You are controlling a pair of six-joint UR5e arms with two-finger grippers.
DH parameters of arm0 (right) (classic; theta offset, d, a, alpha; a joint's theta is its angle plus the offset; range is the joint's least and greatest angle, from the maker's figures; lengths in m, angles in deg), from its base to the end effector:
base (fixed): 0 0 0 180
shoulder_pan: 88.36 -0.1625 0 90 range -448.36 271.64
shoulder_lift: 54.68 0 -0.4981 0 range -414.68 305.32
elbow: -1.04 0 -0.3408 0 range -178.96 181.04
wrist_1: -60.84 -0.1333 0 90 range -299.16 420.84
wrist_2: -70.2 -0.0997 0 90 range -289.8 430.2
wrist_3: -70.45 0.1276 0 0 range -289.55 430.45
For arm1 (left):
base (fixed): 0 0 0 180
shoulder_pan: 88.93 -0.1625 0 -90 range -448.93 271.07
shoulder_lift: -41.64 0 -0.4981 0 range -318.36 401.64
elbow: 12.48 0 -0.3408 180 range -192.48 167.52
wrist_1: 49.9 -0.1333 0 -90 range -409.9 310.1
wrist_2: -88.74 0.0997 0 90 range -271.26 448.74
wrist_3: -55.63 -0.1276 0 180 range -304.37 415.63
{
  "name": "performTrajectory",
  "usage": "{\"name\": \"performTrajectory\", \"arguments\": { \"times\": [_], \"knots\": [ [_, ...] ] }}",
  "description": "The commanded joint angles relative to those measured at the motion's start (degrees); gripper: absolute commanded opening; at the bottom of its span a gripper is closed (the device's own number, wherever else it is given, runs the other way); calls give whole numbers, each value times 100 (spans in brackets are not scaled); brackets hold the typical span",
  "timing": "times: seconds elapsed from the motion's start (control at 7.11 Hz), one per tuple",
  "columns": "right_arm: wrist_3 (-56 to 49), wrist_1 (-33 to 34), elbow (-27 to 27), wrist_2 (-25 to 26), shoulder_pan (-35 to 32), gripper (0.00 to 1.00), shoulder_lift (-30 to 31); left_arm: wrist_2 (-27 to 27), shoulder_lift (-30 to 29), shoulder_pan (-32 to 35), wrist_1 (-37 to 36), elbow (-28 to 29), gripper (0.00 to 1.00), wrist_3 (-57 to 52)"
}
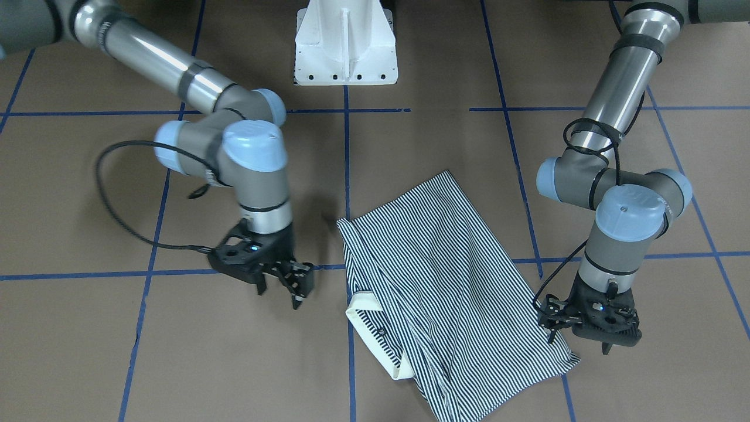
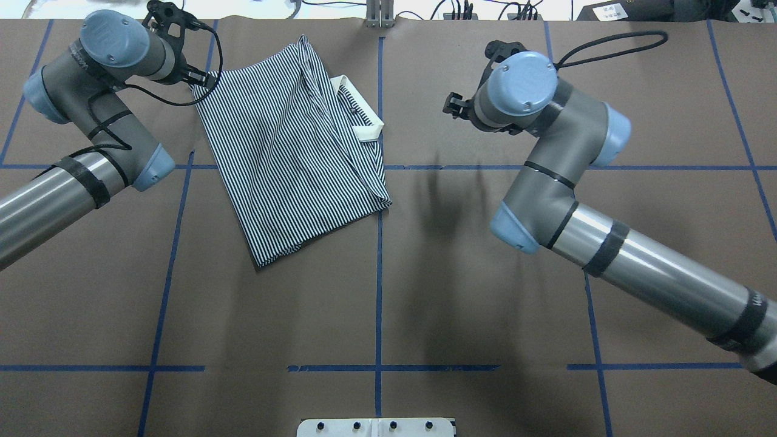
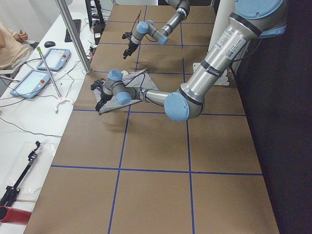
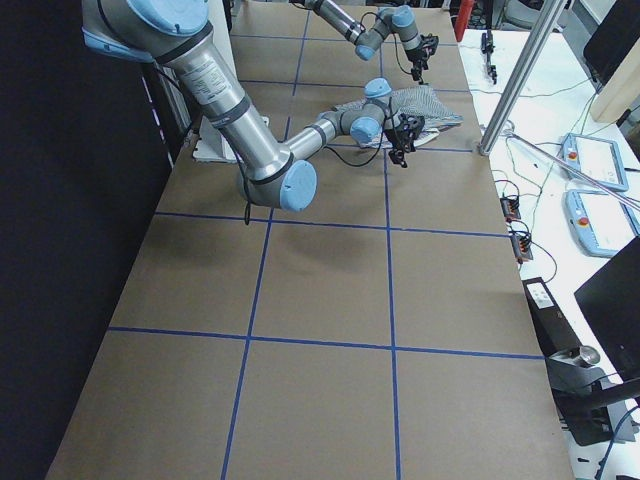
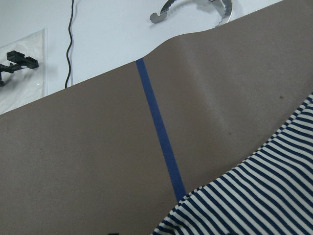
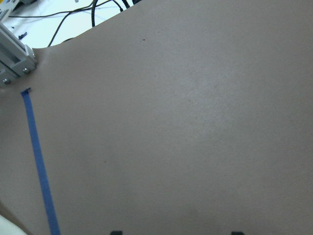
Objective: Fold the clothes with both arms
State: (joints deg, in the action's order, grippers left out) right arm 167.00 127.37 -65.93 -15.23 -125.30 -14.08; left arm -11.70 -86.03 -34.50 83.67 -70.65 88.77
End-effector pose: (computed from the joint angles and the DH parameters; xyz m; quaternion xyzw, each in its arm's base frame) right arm -0.5892 -0.6225 0.3411 0.1452 -0.3968 0.3513 0.8355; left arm 0.3778 -0.7177 0.5280 0.2970 0.3031 0.0572 0.9037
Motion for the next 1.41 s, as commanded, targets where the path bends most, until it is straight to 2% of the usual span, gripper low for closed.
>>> {"name": "performTrajectory", "arguments": {
  "times": [0.0,0.14,0.28,0.7,0.84,0.98,1.13,1.27],
  "knots": [
    [583,-69,859,342,230,70,-736,-19,41,6,90,-54,100,70],
    [697,-104,1270,464,300,67,-1034,-19,41,6,90,-54,100,70],
    [864,-348,1457,535,362,61,-1115,-19,41,6,90,-54,100,61],
    [1059,-439,1844,737,477,59,-1326,-19,41,-3,90,-63,100,70],
    [1242,-595,1985,807,494,56,-1353,-19,41,-3,90,-81,100,70],
    [1296,-719,2126,851,503,44,-1414,-19,49,-3,90,-81,100,70],
    [1314,-720,2136,843,512,15,-1432,-19,84,-3,99,-98,100,70],
    [1253,-711,2110,747,495,0,-1432,-19,85,-11,99,-98,100,70]
  ]
}}
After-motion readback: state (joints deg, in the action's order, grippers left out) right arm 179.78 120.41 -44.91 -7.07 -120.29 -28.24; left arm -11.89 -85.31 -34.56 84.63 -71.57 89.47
